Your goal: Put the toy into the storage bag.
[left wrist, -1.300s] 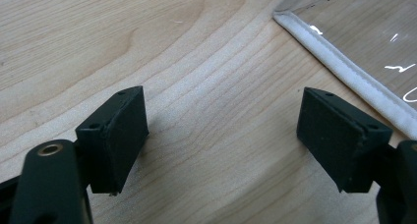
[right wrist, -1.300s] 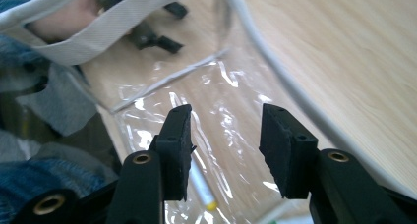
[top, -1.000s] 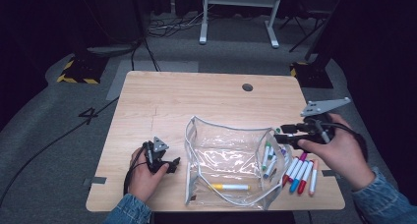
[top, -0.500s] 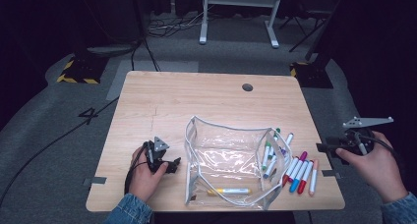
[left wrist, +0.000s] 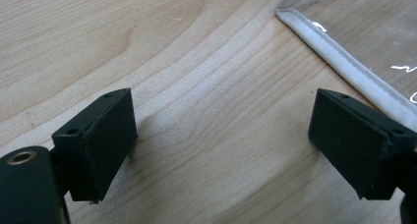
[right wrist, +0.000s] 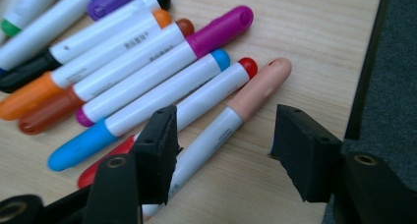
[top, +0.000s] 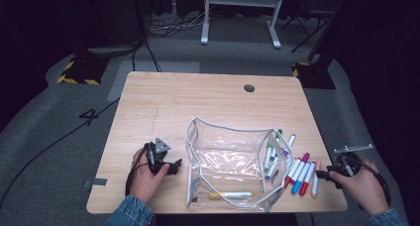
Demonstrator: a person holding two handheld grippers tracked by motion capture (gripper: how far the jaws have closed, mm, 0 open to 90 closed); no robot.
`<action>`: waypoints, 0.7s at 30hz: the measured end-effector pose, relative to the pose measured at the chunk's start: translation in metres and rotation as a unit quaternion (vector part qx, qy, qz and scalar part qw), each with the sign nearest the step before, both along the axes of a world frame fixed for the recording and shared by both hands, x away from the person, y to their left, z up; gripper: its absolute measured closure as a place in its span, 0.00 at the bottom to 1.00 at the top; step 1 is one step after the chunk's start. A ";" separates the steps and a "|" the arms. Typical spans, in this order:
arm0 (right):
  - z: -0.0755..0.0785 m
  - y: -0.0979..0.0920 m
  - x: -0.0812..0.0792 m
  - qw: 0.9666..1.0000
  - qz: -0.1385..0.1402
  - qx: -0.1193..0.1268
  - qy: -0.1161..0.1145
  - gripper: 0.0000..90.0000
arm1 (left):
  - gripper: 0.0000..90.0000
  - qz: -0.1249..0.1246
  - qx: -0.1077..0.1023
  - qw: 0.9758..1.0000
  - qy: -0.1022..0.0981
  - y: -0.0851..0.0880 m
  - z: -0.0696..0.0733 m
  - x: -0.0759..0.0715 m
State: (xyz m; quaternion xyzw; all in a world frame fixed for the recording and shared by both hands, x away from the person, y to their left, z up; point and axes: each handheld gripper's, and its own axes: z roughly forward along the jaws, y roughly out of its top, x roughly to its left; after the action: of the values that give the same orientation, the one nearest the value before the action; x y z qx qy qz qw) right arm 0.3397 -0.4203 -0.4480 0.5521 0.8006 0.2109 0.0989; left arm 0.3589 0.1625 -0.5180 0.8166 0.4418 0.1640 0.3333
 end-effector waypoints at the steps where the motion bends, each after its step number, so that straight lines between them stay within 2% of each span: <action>1: -0.005 0.001 0.001 1.000 -0.002 -0.003 0.002 0.48 | 0.13 0.000 -0.001 1.000 0.000 0.000 0.000 0.000; 2: -0.008 0.002 0.001 1.000 -0.009 -0.007 0.010 0.47 | 0.13 0.000 -0.001 1.000 0.000 0.000 0.000 0.000; 5: -0.016 0.003 0.003 1.000 -0.009 -0.012 0.013 0.48 | 0.13 0.000 -0.001 1.000 -0.001 0.000 0.000 0.000; 6: -0.021 0.003 0.003 0.999 -0.023 -0.012 0.022 0.53 | 0.13 0.000 -0.001 1.000 -0.001 0.000 0.000 0.000; 9: -0.023 -0.001 0.001 0.998 -0.050 -0.023 0.041 0.63 | 0.13 0.000 0.000 1.000 0.000 0.000 0.000 0.000; 12: -0.023 -0.009 0.000 0.996 -0.070 -0.029 0.046 0.69 | 0.13 0.001 -0.001 1.000 -0.001 0.000 0.000 0.000; 15: -0.025 -0.016 -0.001 0.995 -0.070 -0.039 0.053 0.82 | 0.13 0.000 0.000 1.000 0.000 0.000 0.000 0.000; 18: -0.025 -0.020 -0.001 0.995 -0.070 -0.048 0.052 0.85 | 0.13 0.000 0.000 1.000 0.000 0.000 0.000 0.000; 21: -0.024 -0.020 -0.001 0.995 -0.071 -0.045 0.053 0.85 | 0.13 0.000 0.000 1.000 0.000 0.000 0.000 0.000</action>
State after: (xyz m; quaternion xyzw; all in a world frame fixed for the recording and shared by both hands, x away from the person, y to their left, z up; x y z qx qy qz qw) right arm 0.3391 -0.4405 -0.4724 0.6125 0.7725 0.1375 0.0960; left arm 0.3589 0.1624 -0.5180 0.8163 0.4420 0.1642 0.3336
